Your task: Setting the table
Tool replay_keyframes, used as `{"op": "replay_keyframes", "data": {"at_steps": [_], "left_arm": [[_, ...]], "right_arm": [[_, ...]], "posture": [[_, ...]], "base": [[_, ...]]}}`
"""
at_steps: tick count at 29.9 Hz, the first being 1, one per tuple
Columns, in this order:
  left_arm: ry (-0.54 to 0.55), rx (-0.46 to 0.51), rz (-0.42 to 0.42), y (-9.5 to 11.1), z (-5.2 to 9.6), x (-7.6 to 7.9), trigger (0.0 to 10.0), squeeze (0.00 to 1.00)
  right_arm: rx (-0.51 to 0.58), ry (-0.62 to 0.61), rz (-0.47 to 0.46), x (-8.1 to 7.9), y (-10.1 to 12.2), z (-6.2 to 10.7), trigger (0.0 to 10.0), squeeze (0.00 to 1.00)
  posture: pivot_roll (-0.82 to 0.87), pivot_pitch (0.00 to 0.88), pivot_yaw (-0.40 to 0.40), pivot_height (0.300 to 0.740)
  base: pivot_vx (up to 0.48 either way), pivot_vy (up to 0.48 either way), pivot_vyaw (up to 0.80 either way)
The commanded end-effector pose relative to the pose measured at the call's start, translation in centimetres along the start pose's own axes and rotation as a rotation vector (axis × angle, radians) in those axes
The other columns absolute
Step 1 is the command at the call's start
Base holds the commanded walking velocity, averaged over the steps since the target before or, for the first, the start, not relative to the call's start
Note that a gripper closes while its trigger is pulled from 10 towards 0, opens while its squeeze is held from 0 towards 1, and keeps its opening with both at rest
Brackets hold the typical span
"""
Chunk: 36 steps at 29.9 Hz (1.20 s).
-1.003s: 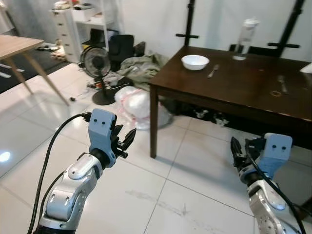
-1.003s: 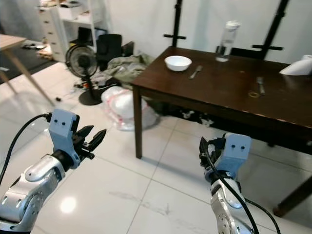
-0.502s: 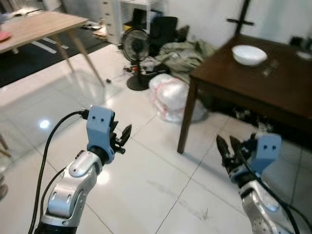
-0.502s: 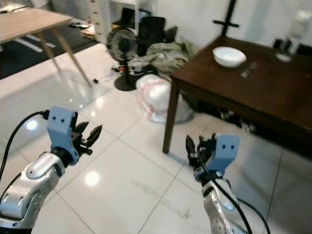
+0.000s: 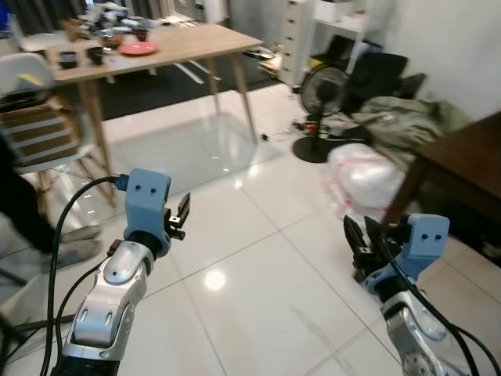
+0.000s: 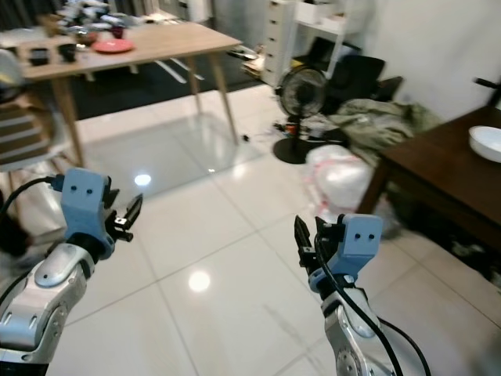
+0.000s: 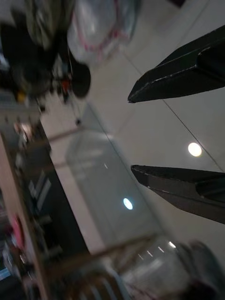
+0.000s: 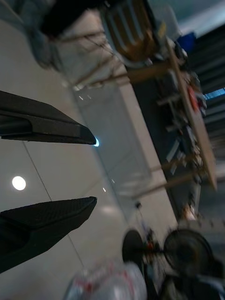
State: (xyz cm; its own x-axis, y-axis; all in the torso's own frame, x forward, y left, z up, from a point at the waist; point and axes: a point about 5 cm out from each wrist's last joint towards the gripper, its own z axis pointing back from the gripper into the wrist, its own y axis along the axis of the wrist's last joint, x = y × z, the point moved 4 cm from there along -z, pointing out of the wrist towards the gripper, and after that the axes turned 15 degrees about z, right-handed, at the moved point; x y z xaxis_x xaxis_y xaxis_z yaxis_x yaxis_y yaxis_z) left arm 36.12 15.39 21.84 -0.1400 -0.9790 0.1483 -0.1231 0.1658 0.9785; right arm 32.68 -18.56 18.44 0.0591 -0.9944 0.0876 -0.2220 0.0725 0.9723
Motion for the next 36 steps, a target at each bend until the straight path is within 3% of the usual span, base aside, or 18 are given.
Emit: {"op": "replay_keyframes", "data": {"at_steps": [1, 8, 28, 36], "left_arm": [[0.03, 0.018, -0.011, 0.3, -0.1, -0.7, 10.0, 0.0], [0.041, 0.023, -0.009, 0.3, -0.1, -0.8, 10.0, 0.0], [0.043, 0.025, 0.004, 0.0, -0.2, -0.6, 10.0, 0.0], [0.04, 0.011, 0.009, -0.4, 0.0, -0.7, 10.0, 0.0]], "right_arm": [[0.006, -0.008, -0.002, 0.2, 0.1, 0.1, 10.0, 0.0], [0.0, -0.003, 0.011, 0.1, 0.0, 0.1, 10.0, 0.0], [-0.015, -0.021, -0.014, 0.4, -0.5, 0.2, 10.0, 0.0], [-0.053, -0.092, -0.01, 1.8, -1.6, 0.5, 10.0, 0.0]], "posture": [[0.05, 0.073, 0.081, 0.74], [0.05, 0.073, 0.081, 0.74], [0.05, 0.078, 0.074, 0.74], [0.05, 0.074, 0.075, 0.74]], "base": [[0.472, 0.0, 0.8], [0.472, 0.0, 0.78], [0.472, 0.0, 0.0], [0.472, 0.0, 0.0]]}}
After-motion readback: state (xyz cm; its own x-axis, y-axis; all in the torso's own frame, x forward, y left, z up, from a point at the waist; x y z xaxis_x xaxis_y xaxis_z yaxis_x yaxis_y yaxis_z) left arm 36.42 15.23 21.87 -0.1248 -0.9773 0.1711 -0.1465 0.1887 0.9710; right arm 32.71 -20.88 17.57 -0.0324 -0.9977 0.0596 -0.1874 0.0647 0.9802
